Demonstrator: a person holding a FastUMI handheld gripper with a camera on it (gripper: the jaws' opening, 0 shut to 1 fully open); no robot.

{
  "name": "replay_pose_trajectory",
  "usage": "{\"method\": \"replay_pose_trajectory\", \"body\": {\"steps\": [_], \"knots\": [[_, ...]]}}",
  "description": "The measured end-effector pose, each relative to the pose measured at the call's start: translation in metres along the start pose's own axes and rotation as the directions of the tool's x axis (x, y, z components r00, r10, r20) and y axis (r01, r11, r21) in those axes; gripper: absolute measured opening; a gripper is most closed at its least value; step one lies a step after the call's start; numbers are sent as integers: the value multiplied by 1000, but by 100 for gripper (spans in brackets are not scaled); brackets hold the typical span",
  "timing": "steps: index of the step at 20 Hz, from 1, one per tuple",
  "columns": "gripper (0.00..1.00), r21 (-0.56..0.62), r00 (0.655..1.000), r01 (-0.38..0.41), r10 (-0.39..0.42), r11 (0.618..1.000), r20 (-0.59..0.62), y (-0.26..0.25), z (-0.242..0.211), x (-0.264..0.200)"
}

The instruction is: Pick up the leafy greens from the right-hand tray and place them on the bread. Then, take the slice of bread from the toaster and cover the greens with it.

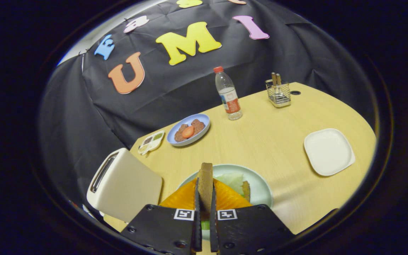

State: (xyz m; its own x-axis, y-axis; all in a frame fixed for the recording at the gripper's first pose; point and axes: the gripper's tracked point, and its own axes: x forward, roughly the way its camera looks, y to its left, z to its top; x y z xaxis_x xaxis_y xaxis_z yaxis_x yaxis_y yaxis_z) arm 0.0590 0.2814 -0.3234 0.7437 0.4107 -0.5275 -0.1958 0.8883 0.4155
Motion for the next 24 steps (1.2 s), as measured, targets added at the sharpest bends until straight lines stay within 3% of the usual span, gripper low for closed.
{"method": "replay_pose_trajectory", "body": {"steps": [4, 8, 12, 17, 24], "knots": [[12, -70, 999, 33, -34, 997, -10, -18, -11, 6], [29, -138, 999, 39, -42, 990, -20, -28, -18, 11], [61, -224, 996, 70, -80, 972, -36, -43, -21, 10], [89, -300, 998, 63, -54, 952, 38, -48, 11, -12], [94, -382, 974, 85, 4, 920, 227, -60, 114, -103]]}}
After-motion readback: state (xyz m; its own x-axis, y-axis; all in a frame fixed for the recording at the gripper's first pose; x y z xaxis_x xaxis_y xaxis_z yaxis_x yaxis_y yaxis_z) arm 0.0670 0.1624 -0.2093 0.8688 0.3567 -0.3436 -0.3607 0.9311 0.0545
